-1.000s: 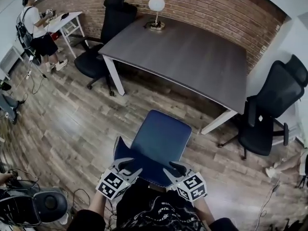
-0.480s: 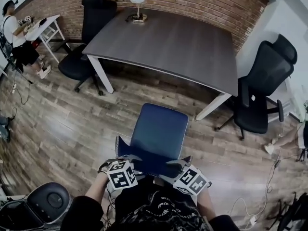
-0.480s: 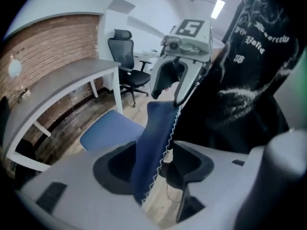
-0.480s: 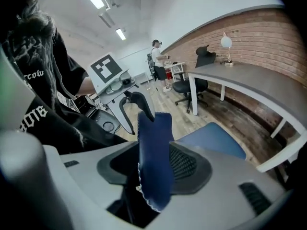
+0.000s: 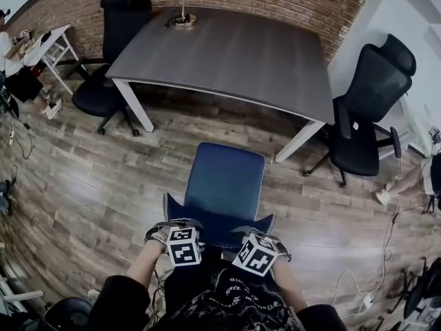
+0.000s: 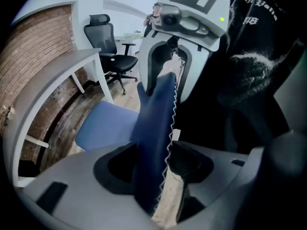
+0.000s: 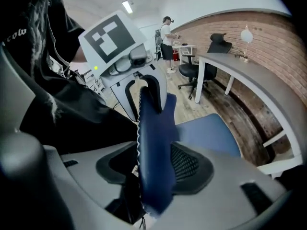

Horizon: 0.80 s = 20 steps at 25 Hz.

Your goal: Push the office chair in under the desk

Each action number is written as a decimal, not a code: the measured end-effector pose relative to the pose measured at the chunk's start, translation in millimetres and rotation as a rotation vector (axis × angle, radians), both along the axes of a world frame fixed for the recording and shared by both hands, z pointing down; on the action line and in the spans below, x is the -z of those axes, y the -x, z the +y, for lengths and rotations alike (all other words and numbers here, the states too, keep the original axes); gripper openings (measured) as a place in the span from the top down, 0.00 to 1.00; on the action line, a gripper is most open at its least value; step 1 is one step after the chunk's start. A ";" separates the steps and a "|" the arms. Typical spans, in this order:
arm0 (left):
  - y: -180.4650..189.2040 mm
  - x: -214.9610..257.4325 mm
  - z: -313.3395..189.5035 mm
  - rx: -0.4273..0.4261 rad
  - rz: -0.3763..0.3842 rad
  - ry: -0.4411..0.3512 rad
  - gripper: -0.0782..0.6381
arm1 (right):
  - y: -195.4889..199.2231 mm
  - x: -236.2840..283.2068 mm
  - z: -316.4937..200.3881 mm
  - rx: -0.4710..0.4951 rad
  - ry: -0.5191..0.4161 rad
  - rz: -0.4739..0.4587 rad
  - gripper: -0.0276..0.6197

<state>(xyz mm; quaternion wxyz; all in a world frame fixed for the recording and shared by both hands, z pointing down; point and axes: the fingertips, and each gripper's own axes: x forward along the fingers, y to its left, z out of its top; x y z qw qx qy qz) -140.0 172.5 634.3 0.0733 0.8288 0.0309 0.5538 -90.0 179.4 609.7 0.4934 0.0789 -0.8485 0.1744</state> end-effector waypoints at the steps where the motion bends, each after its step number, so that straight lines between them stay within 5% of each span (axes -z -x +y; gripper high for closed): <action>1: 0.8 -1.8 -1.0 -0.001 -0.002 0.004 0.56 | 0.1 -4.6 0.3 0.004 0.002 0.015 0.63; 7: 4.5 -19.4 -6.8 -0.032 -0.077 -0.004 0.63 | -4.1 -30.5 3.6 0.039 -0.001 0.097 0.64; 12: 5.2 -23.6 -6.2 -0.012 -0.049 0.062 0.58 | 0.9 -35.0 2.7 0.006 0.053 0.037 0.64; 20: 3.7 -29.8 -4.3 -0.082 -0.073 0.007 0.67 | 0.7 -34.9 5.0 0.037 0.033 0.037 0.70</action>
